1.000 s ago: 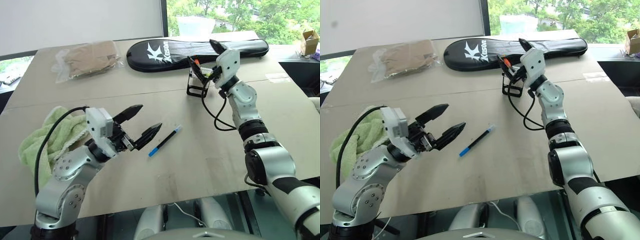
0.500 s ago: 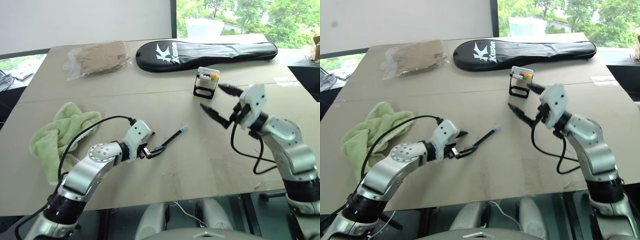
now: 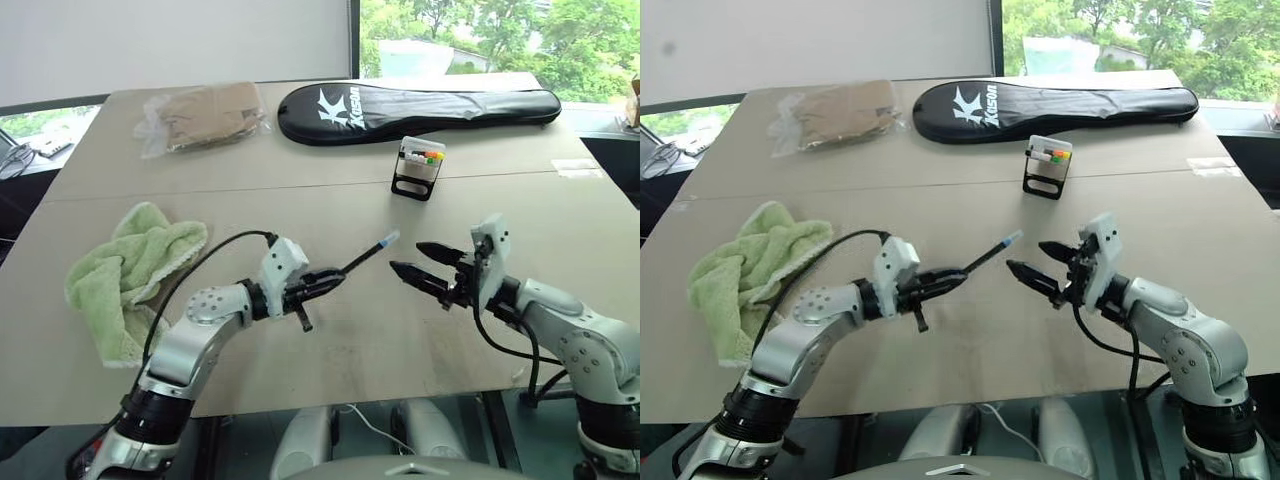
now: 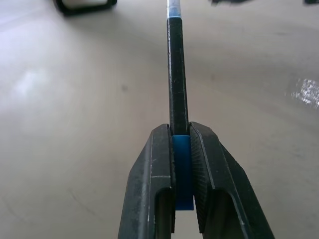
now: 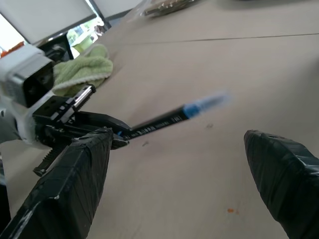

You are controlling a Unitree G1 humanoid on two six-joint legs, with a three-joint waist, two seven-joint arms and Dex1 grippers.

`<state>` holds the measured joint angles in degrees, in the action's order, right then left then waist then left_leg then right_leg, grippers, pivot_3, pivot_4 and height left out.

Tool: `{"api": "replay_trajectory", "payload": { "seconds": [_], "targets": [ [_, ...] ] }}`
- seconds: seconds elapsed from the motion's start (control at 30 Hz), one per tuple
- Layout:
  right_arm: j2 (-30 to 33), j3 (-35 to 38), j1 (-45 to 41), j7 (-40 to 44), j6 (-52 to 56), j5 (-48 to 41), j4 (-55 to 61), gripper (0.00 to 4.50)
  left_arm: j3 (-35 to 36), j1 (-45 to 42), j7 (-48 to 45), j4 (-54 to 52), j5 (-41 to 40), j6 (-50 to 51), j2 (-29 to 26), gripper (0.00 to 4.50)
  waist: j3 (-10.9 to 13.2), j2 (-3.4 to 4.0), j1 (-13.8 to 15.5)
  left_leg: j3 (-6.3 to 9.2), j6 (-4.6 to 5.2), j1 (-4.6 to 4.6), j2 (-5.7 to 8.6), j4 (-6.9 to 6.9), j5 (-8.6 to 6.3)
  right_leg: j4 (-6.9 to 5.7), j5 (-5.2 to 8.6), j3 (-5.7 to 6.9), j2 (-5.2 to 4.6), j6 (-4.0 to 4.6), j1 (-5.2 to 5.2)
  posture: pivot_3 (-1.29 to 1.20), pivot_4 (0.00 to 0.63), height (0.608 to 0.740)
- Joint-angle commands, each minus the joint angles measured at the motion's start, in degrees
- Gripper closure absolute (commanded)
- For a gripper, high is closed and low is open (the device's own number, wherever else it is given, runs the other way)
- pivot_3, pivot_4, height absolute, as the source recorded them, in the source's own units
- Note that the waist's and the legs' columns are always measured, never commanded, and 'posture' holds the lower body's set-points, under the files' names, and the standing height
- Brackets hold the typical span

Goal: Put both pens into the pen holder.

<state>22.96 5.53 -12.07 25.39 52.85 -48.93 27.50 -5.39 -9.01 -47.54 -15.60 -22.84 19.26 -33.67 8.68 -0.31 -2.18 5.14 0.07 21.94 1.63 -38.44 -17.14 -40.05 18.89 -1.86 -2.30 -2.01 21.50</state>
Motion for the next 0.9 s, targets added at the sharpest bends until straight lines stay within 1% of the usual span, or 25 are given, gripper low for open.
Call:
{"api": "replay_trajectory", "payload": {
  "seconds": [0.03, 0.13, 0.17, 0.2, 0.23, 0.3, 0.4, 0.43, 0.47, 0.5, 0.53, 0.6, 0.67, 0.7, 0.73, 0.8, 0.83, 0.9],
  "targets": [
    [-3.1, 0.8, -4.3, -3.8, 2.3, -4.5, -0.1, 0.00, 2.3, 0.8, -0.7, -3.6, -1.6, -1.5, 0.0, 4.45, 0.0, 0.00, -0.2, -0.02, 0.00, -0.02, 0.00, 0.03, 0.00, -0.01, 0.00, -0.03, 0.01, 0.00, 0.00, 0.00, 0.150, 0.740],
    [-8.3, 1.8, -8.7, -8.3, 4.2, -9.9, -1.7, 0.00, 2.1, 1.5, -1.1, -5.3, -0.9, -2.6, 0.2, 4.45, 0.0, 0.00, -0.2, -0.01, 0.00, 0.00, -0.01, 0.03, 0.00, 0.01, 0.00, -0.02, 0.02, 0.00, 0.02, 0.00, 0.150, 0.740],
    [-9.2, 2.0, -9.9, -9.4, 4.9, -11.3, -2.3, 0.41, 1.9, 1.7, -1.0, -5.8, -0.8, -2.9, 0.3, 4.50, 0.0, 0.00, -0.2, -0.01, 0.00, 0.02, 0.00, 0.04, 0.00, 0.01, 0.00, -0.01, 0.02, 0.00, 0.04, 0.00, 0.150, 0.740],
    [-9.7, 2.1, -10.8, -10.3, 5.7, -12.2, -2.6, 0.55, 1.9, 1.9, -0.8, -6.4, -0.7, -3.1, 0.5, 4.50, 0.0, 0.00, -0.2, 0.00, 0.00, 0.03, 0.00, 0.04, 0.00, 0.02, 0.00, 0.00, 0.02, 0.00, 0.06, 0.00, 0.150, 0.740],
    [-9.9, 1.8, -11.5, -10.8, 6.3, -12.7, -2.9, 0.89, 2.0, 1.9, -0.5, -6.8, -0.7, -3.3, 0.8, 4.50, 0.0, 0.00, 0.0, 0.00, 0.00, 0.05, 0.00, 0.03, 0.00, 0.03, 0.00, 0.01, 0.01, 0.00, 0.07, 0.00, 0.150, 0.740],
    [-10.3, 1.7, -12.4, -11.8, 7.1, -14.0, -3.3, 1.94, 2.1, 2.0, -0.1, -7.7, -1.1, -3.1, 1.2, 4.50, 0.0, 0.00, 0.1, 0.02, 0.00, 0.07, 0.04, 0.03, 0.00, 0.07, 0.00, 0.05, -0.04, 0.00, 0.07, 0.00, 0.150, 0.740],
    [-10.2, 1.9, -13.4, -12.5, 8.4, -16.1, -4.0, 3.10, 2.4, 1.8, 0.8, -8.9, -1.0, -2.9, 1.6, 4.50, 0.0, 0.00, -0.1, 0.02, 0.00, 0.09, 0.05, 0.04, 0.00, 0.07, 0.00, 0.04, -0.04, 0.00, 0.08, 0.00, 0.150, 0.740],
    [-10.0, 2.0, -13.7, -12.6, 8.8, -16.8, -4.3, 3.59, 2.5, 1.6, 1.1, -9.3, -1.2, -2.5, 1.6, 4.50, 0.0, 0.00, -0.2, 0.02, 0.00, 0.08, 0.04, 0.04, 0.00, 0.06, 0.00, 0.05, -0.03, 0.00, 0.08, 0.00, 0.150, 0.740],
    [-9.8, 2.1, -13.8, -12.7, 9.0, -17.4, -4.5, 3.81, 2.6, 1.5, 1.3, -9.6, -1.3, -2.2, 1.7, 4.50, 0.0, 0.01, -0.3, 0.02, 0.00, 0.07, 0.04, 0.05, 0.00, 0.05, 0.00, 0.05, -0.02, 0.00, 0.08, 0.00, 0.150, 0.740],
    [-9.6, 2.1, -13.9, -12.9, 9.1, -17.9, -4.6, 4.27, 2.6, 1.5, 1.5, -9.9, -1.4, -2.0, 1.7, 4.50, 0.0, 0.01, -0.4, 0.01, 0.00, 0.06, 0.03, 0.06, 0.00, 0.04, 0.00, 0.02, 0.00, 0.00, 0.08, 0.00, 0.150, 0.740],
    [-9.5, 2.2, -13.9, -13.2, 9.0, -18.3, -4.7, 4.38, 2.5, 1.5, 1.5, -10.1, -1.3, -2.0, 1.7, 4.50, 0.0, 0.01, -0.4, 0.00, 0.00, 0.06, 0.02, 0.07, 0.00, 0.04, 0.00, 0.01, 0.03, 0.00, 0.08, 0.00, 0.150, 0.740],
    [-8.8, 2.4, -14.1, -13.3, 8.8, -18.6, -4.8, 4.38, 3.4, 1.0, 2.2, -10.7, -2.5, -0.7, 1.7, 4.50, 0.0, 0.01, -0.3, 0.01, 0.01, 0.06, 0.02, 0.07, 0.00, 0.05, 0.00, 0.02, 0.02, 0.00, 0.08, 0.00, 0.150, 0.740],
    [-8.4, 3.0, -14.5, -13.6, 8.4, -19.0, -5.1, 4.38, 5.4, 0.3, 4.0, -11.5, -4.6, 1.1, 2.4, 3.53, 0.0, 0.01, -0.3, 0.00, 0.01, 0.07, 0.02, 0.07, 0.00, 0.05, 0.00, 0.02, 0.02, 0.00, 0.08, 0.00, 0.150, 0.740],
    [-8.2, 3.2, -14.6, -13.6, 8.2, -19.0, -5.1, 4.38, 6.1, 0.0, 4.6, -11.7, -5.0, 1.5, 2.6, 3.20, 0.0, 0.00, -0.3, 0.00, 0.01, 0.07, 0.02, 0.06, 0.00, 0.05, 0.00, 0.02, 0.02, 0.00, 0.08, 0.00, 0.150, 0.740],
    [-7.0, 3.2, -15.5, -12.9, 5.6, -15.7, -5.1, 4.39, 8.4, -0.9, 6.9, -12.0, -7.1, 3.4, 3.4, 2.74, 0.0, 0.00, -0.3, 0.01, 0.01, 0.07, 0.02, 0.05, 0.00, 0.06, 0.00, 0.04, 0.02, 0.00, 0.08, 0.00, 0.150, 0.740],
    [-3.7, 3.3, -17.9, -10.9, 0.9, -9.5, -5.1, 4.39, 11.7, -1.8, 10.0, -12.8, -10.7, 7.2, 3.9, 2.05, 0.0, 0.01, -0.2, 0.00, 0.01, 0.09, 0.03, 0.05, 0.00, 0.05, 0.00, 0.03, 0.02, 0.00, 0.09, 0.00, 0.150, 0.740],
    [-2.6, 3.4, -18.7, -10.1, -0.5, -7.8, -5.3, 4.39, 12.6, -2.0, 10.9, -13.1, -11.6, 8.5, 3.9, 1.60, 0.0, 0.01, -0.3, 0.00, 0.01, 0.11, 0.04, 0.03, 0.00, 0.06, 0.00, 0.04, 0.02, -0.01, 0.10, 0.00, 0.150, 0.740],
    [-0.8, 3.8, -20.9, -9.2, -2.9, -5.4, -6.0, 4.39, 13.6, -2.1, 12.1, -13.7, -12.4, 10.0, 3.6, 1.15, 0.0, 0.01, -0.3, -0.03, 0.00, 0.09, 0.04, 0.05, 0.00, 0.06, 0.00, 0.05, 0.02, -0.01, 0.11, 0.00, 0.150, 0.740]
  ]
}}
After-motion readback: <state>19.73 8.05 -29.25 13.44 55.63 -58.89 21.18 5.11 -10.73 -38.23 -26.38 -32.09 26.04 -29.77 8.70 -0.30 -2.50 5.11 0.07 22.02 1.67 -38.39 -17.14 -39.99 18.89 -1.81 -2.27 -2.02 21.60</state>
